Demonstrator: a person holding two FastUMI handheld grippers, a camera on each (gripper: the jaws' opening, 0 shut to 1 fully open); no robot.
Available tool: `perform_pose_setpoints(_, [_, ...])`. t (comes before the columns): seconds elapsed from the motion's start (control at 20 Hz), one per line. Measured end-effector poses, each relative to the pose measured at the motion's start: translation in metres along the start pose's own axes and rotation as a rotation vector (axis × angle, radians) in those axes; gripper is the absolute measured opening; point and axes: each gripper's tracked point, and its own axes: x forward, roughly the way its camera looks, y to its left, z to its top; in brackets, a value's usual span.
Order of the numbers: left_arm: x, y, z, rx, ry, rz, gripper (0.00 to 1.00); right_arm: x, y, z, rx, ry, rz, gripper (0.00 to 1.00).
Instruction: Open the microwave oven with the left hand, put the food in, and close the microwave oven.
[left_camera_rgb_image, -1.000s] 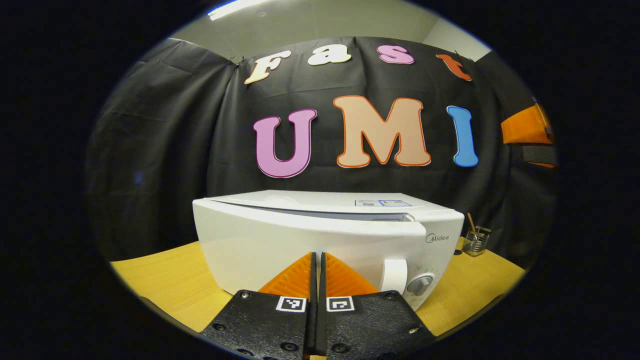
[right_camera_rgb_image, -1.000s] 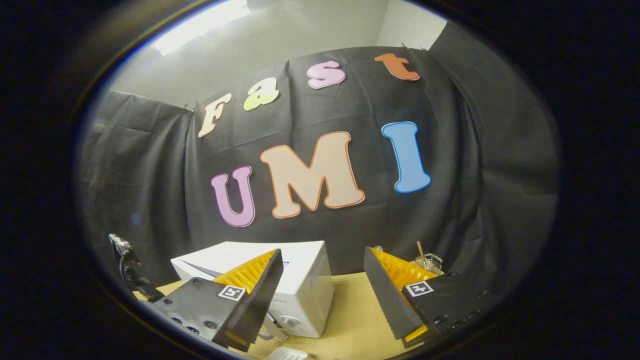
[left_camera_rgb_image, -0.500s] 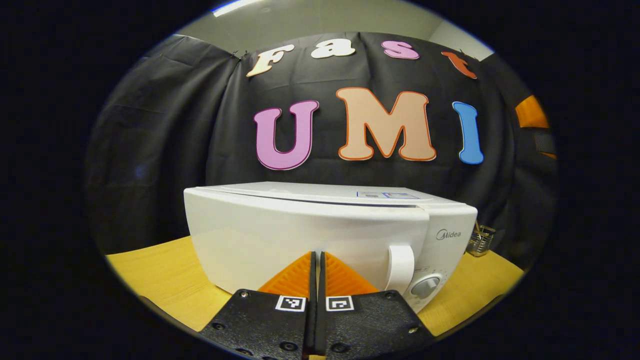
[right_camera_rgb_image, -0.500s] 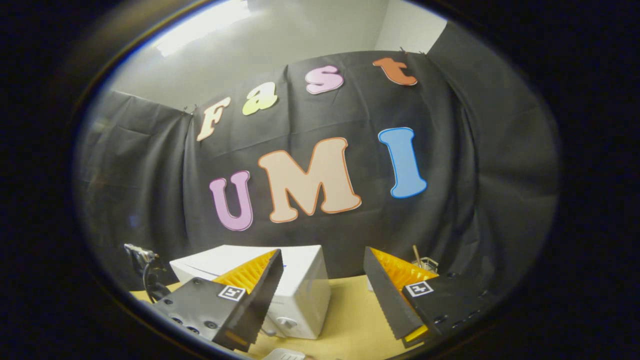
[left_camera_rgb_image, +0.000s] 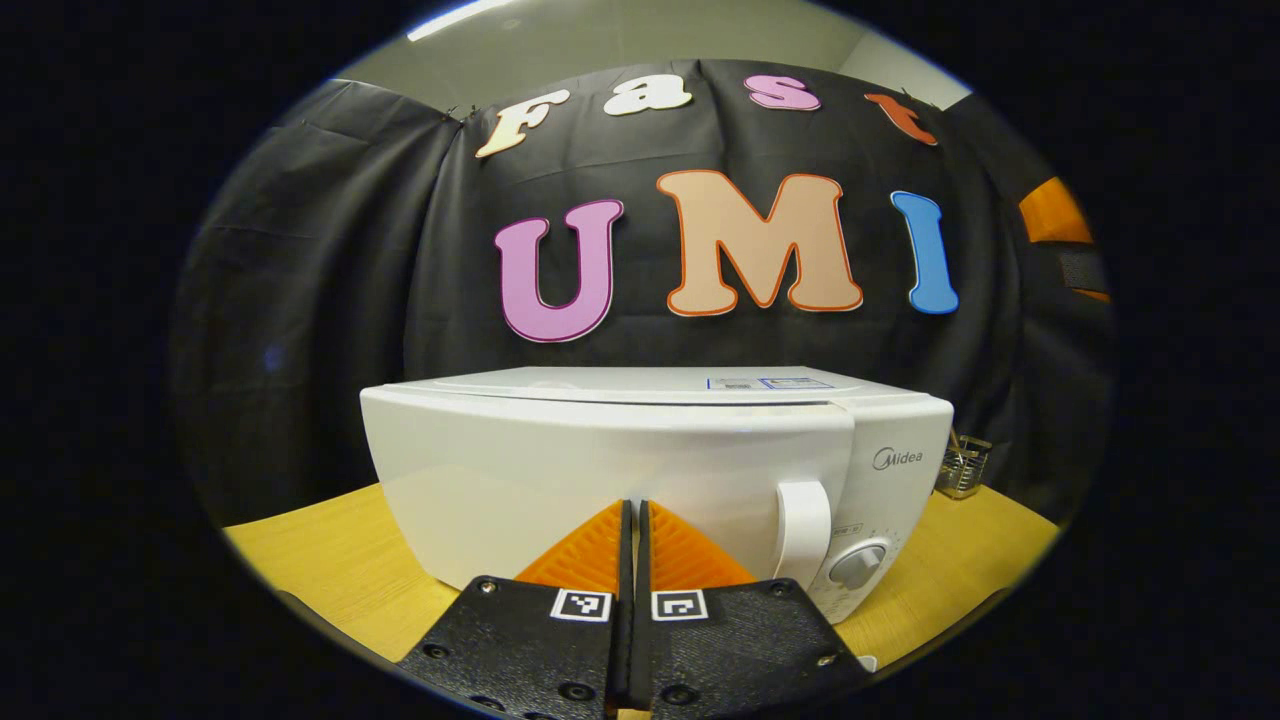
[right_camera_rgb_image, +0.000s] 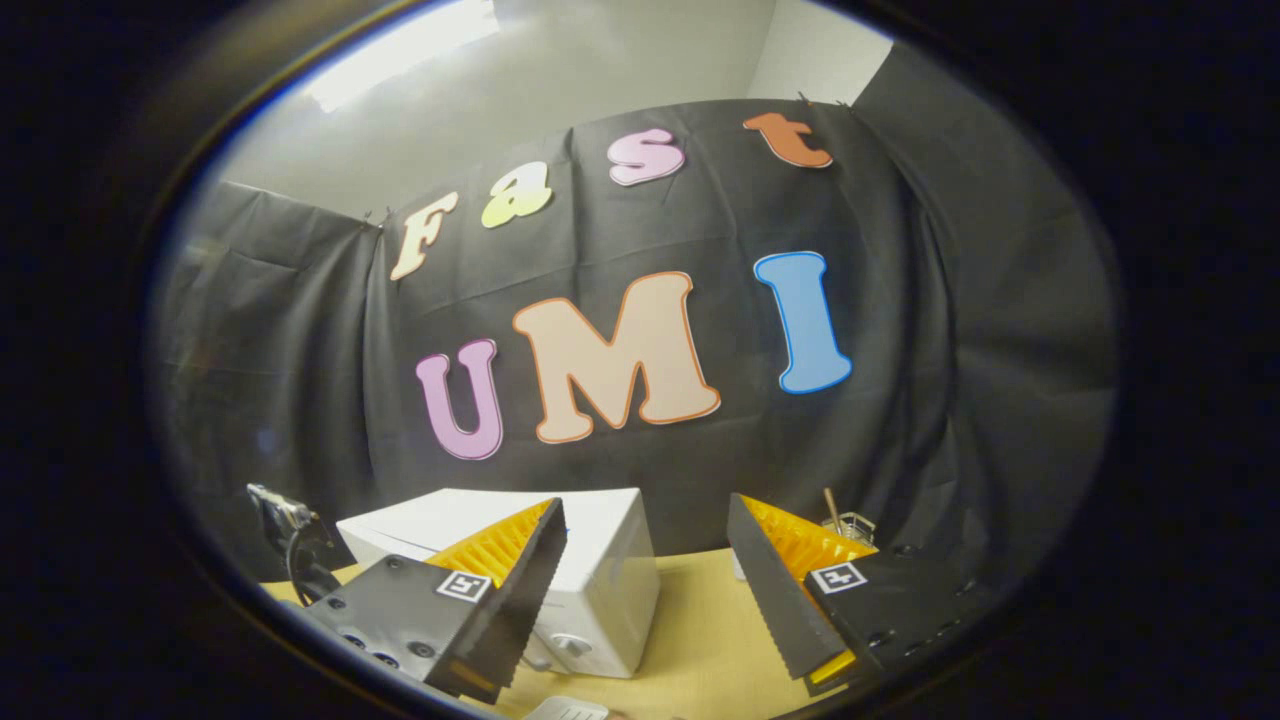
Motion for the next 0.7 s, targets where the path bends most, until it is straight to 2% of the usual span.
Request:
perform_pose_setpoints(0.15, [-0.0004, -0.0006, 0.0011, -0.002, -0.005, 0.003, 0.01, -0.0013, 0.001, 0.0005, -0.004, -0.003, 0.003, 0.91])
perform_pose_setpoints(0.2, [-0.0002, -0.0008, 0.0014, 0.003, -0.004, 0.006, 0.01, -0.0019, 0.0011, 0.0019, -0.003, -0.004, 0.005, 0.99])
perform_pose_setpoints(0.35, [0.0003, -0.0009, 0.0014, 0.011, -0.005, 0.01, 0.01, -0.0022, 0.001, 0.002, -0.006, -0.008, 0.006, 0.99])
perform_pose_setpoints(0.4, [0.001, -0.001, 0.0029, 0.008, -0.011, 0.008, 0.01, -0.002, 0.0009, 0.0024, -0.006, -0.008, 0.006, 0.91])
perform_pose_setpoints(0.45, [0.0067, 0.0002, 0.0103, -0.002, -0.05, 0.0, 0.01, -0.0026, 0.0009, 0.0024, -0.005, -0.008, 0.006, 0.91])
perform_pose_setpoints(0.5, [0.0054, -0.0018, 0.0053, -0.013, -0.006, -0.002, 0.0, -0.0029, 0.0011, 0.0034, -0.004, -0.009, 0.008, 0.91])
perform_pose_setpoints(0.7, [0.0068, -0.0007, 0.006, 0.0, -0.015, -0.014, 0.01, -0.0034, -0.0001, 0.0053, -0.006, -0.016, 0.007, 0.91])
